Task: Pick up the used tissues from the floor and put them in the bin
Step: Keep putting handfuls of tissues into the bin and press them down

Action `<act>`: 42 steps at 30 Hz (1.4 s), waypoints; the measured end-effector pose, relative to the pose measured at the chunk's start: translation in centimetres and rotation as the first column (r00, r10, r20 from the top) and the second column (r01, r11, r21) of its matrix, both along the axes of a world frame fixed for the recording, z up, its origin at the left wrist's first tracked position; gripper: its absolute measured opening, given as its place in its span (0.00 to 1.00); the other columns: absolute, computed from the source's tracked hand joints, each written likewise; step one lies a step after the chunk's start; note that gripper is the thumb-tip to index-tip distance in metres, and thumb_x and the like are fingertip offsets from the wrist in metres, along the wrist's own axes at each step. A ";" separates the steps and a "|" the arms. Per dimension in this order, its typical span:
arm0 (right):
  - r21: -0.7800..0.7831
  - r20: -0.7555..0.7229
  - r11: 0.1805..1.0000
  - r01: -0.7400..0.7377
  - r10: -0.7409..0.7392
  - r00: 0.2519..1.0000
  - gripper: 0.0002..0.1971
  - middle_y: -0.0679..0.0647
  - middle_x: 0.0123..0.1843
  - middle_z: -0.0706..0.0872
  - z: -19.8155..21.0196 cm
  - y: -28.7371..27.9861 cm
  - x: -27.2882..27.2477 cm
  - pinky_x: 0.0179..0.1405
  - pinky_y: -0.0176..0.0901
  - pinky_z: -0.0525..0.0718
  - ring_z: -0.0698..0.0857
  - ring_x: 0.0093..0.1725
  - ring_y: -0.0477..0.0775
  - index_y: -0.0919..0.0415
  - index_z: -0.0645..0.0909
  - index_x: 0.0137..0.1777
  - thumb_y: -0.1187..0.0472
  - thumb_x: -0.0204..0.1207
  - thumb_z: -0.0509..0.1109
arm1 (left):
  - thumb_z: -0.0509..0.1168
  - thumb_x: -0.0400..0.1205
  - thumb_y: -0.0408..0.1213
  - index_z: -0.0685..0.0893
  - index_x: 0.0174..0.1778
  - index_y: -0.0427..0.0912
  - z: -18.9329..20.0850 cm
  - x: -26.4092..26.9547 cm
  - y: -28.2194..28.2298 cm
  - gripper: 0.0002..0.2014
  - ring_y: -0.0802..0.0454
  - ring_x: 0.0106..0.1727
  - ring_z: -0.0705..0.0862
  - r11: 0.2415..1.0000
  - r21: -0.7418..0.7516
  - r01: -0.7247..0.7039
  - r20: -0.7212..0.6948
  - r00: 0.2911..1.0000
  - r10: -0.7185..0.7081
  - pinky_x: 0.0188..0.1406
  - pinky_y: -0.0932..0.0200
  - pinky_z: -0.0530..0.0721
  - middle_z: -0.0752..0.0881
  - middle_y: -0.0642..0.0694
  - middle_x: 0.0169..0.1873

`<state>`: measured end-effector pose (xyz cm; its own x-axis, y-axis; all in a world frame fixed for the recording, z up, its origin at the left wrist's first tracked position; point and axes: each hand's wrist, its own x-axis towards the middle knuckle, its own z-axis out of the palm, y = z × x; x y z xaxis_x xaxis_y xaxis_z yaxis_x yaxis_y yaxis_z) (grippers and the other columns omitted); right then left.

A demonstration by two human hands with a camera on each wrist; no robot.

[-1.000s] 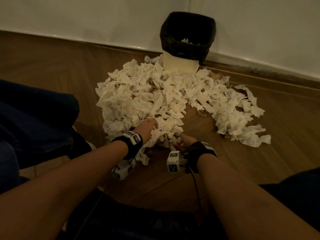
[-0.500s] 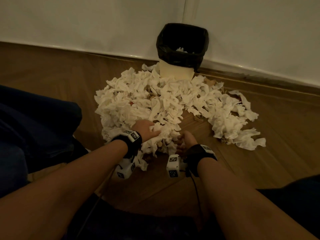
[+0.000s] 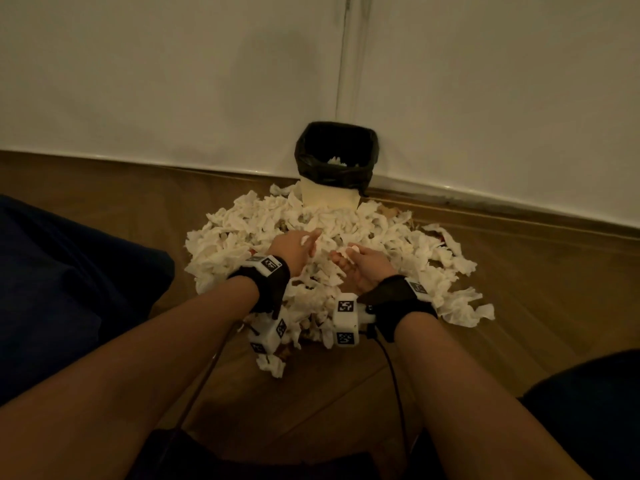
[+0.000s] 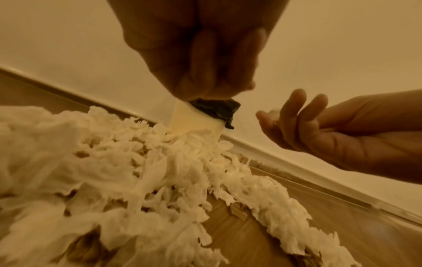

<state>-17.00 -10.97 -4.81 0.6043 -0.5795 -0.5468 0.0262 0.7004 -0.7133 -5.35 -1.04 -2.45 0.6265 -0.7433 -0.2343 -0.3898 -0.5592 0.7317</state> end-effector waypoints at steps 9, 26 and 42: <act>-0.356 -0.108 0.929 0.098 -0.145 0.984 0.15 0.56 0.40 0.79 5.7 -3.1 0.7 0.27 0.36 0.74 0.77 0.31 0.49 0.72 0.77 0.67 0.67 0.84 0.60 | 0.49 0.86 0.32 0.72 0.59 0.32 3.0 1.5 -1.1 0.12 0.34 0.60 0.75 0.998 -0.044 0.038 0.110 0.993 -0.033 0.56 0.50 0.73 0.72 0.30 0.62; -0.532 -0.211 0.844 0.067 -0.209 0.955 0.04 0.59 0.40 0.88 10.8 -12.7 7.4 0.27 0.35 0.85 0.86 0.33 0.50 0.65 0.86 0.45 0.68 0.77 0.70 | 0.71 0.76 0.32 0.79 0.44 0.46 9.0 10.4 -10.7 0.08 0.58 0.27 0.83 0.892 -0.411 -0.188 -0.046 0.981 0.186 0.19 0.75 0.77 0.82 0.51 0.31; -0.585 -0.193 0.798 -0.145 0.036 0.981 0.35 0.61 0.75 0.68 4.8 -18.3 14.6 0.63 0.46 0.78 0.70 0.76 0.65 0.55 0.51 0.83 0.77 0.80 0.57 | 0.57 0.83 0.32 0.80 0.58 0.44 2.9 15.3 -19.1 0.10 0.46 0.53 0.86 0.910 -0.381 -0.162 0.052 0.979 0.196 0.57 0.48 0.84 0.84 0.41 0.54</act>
<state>-2.44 -29.31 -0.01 0.6039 -0.7695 -0.2079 -0.1701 0.1304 -0.9768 9.99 -20.16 0.44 0.7626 -0.6392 0.0998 -0.3807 -0.3187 0.8680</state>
